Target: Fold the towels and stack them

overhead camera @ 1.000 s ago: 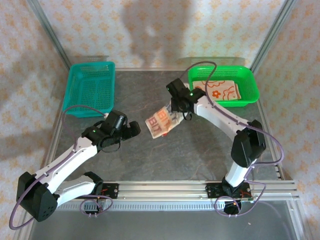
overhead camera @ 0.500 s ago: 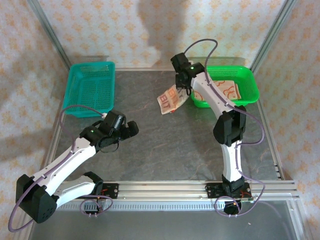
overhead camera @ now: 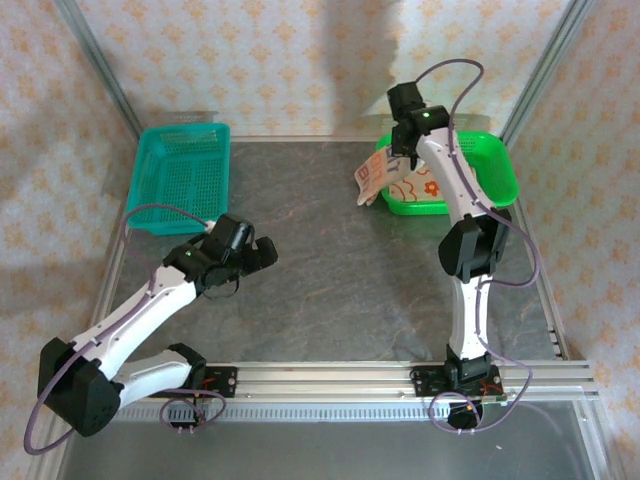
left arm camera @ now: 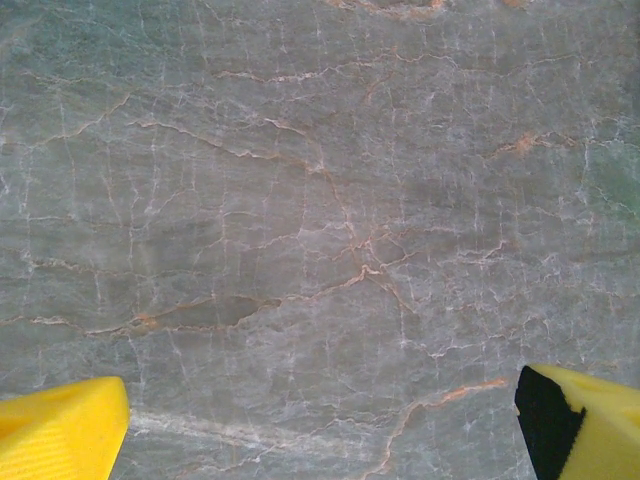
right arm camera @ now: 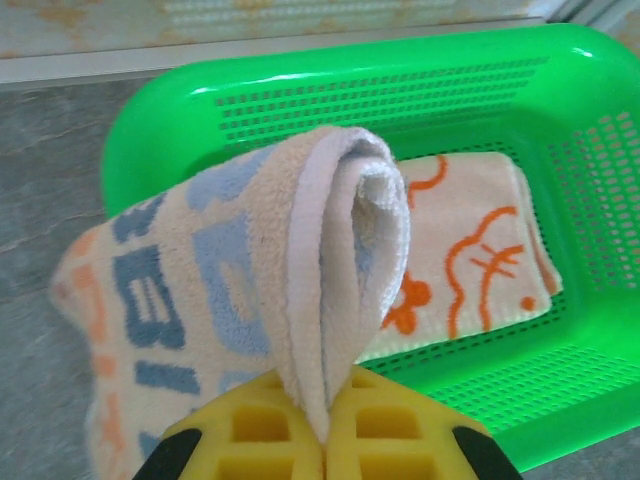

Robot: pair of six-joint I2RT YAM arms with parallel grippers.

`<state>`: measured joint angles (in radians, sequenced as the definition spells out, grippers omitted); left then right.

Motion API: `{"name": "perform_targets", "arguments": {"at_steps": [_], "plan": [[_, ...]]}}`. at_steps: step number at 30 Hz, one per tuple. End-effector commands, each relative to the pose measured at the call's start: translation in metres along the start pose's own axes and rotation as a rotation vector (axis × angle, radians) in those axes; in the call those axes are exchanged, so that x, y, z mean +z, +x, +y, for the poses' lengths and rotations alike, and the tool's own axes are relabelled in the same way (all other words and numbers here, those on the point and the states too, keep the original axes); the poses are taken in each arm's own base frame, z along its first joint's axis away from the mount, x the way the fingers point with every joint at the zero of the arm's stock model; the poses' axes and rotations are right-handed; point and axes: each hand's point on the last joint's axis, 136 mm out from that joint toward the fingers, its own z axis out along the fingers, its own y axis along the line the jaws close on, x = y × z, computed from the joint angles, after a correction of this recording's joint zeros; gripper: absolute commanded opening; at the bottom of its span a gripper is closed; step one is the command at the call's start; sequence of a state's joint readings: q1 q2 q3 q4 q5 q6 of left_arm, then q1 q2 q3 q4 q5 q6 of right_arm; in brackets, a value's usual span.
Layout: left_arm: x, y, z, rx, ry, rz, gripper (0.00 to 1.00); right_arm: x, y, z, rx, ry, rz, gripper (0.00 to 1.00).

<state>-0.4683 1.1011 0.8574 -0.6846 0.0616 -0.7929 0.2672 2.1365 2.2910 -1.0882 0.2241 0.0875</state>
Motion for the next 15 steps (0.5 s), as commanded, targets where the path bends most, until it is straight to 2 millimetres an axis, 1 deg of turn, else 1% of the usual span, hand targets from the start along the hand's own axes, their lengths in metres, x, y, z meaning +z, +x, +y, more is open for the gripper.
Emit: {"name": "perform_targets", "arguments": {"at_steps": [1, 3, 5, 7, 9, 11, 15], "plan": [[0.000, -0.011, -0.004, 0.019, -0.011, -0.016, 1.00, -0.006, -0.010, -0.033, 0.025, 0.019, -0.015, 0.00], [0.003, -0.012, -0.007, 0.025, -0.009, -0.007, 1.00, 0.001, -0.011, -0.041, 0.035, 0.018, -0.006, 0.00], [0.006, -0.013, -0.010, 0.031, -0.013, 0.004, 1.00, 0.005, -0.014, -0.053, 0.034, 0.049, -0.007, 0.00], [0.008, -0.014, -0.012, 0.037, -0.014, 0.015, 1.00, 0.008, -0.016, -0.060, 0.033, 0.061, -0.012, 0.00], [0.009, -0.015, -0.014, 0.044, -0.018, 0.022, 1.00, 0.013, -0.017, -0.063, 0.037, 0.050, -0.008, 0.00], [0.011, -0.016, -0.016, 0.048, -0.021, 0.026, 1.00, 0.021, -0.017, -0.061, 0.028, 0.039, -0.001, 0.00], [0.014, -0.017, -0.019, 0.052, -0.022, 0.040, 1.00, 0.036, -0.016, -0.064, 0.006, 0.091, 0.007, 0.00]]}}
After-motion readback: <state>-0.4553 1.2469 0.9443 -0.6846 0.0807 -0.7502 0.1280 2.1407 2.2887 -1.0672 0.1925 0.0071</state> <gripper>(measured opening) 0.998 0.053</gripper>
